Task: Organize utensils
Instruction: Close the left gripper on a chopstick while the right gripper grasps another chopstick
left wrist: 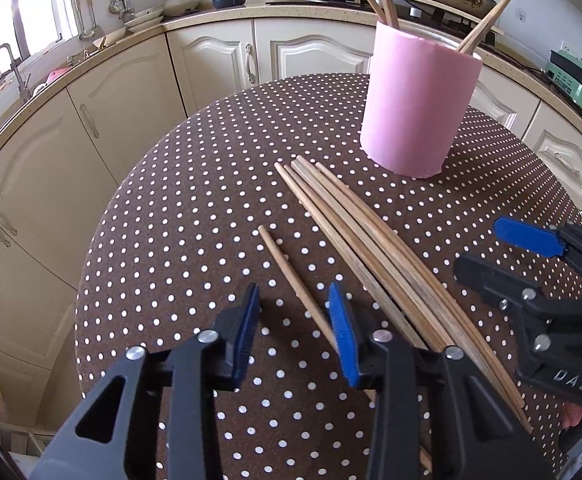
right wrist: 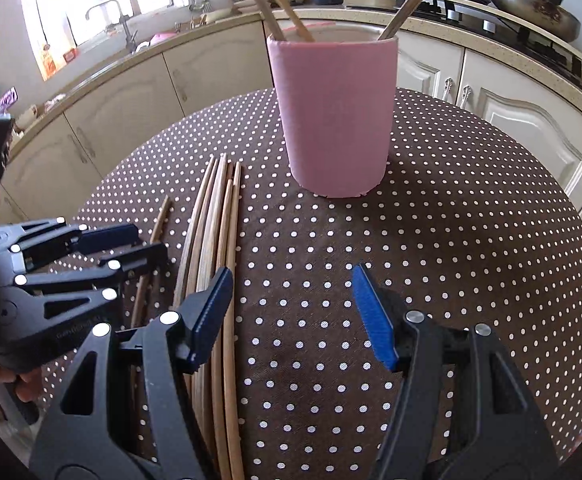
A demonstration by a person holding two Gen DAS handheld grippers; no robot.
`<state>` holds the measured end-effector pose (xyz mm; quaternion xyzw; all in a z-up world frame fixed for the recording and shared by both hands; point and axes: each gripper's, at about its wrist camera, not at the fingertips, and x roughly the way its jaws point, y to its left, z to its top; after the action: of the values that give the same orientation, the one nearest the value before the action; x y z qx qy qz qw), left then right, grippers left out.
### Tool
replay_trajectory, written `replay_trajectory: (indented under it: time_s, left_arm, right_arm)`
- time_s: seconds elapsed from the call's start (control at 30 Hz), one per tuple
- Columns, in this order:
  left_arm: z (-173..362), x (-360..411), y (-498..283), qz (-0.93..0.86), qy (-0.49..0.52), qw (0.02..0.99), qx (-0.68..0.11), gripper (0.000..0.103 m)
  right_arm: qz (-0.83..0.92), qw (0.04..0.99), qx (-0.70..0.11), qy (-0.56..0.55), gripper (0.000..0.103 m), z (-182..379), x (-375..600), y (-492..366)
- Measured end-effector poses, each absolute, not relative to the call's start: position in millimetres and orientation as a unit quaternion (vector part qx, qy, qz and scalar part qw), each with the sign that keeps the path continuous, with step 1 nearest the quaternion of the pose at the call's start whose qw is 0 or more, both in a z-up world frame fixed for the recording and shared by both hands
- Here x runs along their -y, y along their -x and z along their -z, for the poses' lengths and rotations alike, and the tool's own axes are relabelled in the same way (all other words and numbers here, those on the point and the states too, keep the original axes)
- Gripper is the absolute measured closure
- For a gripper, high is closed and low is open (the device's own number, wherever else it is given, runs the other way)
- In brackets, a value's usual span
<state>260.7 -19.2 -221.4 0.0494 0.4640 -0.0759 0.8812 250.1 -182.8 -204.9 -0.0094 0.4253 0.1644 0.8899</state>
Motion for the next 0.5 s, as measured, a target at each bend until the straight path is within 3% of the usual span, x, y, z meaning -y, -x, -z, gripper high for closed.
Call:
replay_trajectory:
  time_s: [0.2, 0.5]
  left_arm:
    - [222, 20, -271, 0.087, -0.051, 0.882, -0.459, 0.080]
    - [222, 22, -265, 0.089, -0.042, 0.878, -0.469, 0.081]
  right_arm:
    - [-0.158, 0.884, -0.440, 0.027, 0.042, 209, 172, -256]
    - [-0.168, 0.874, -0.454, 0.042, 0.043, 211, 161, -259]
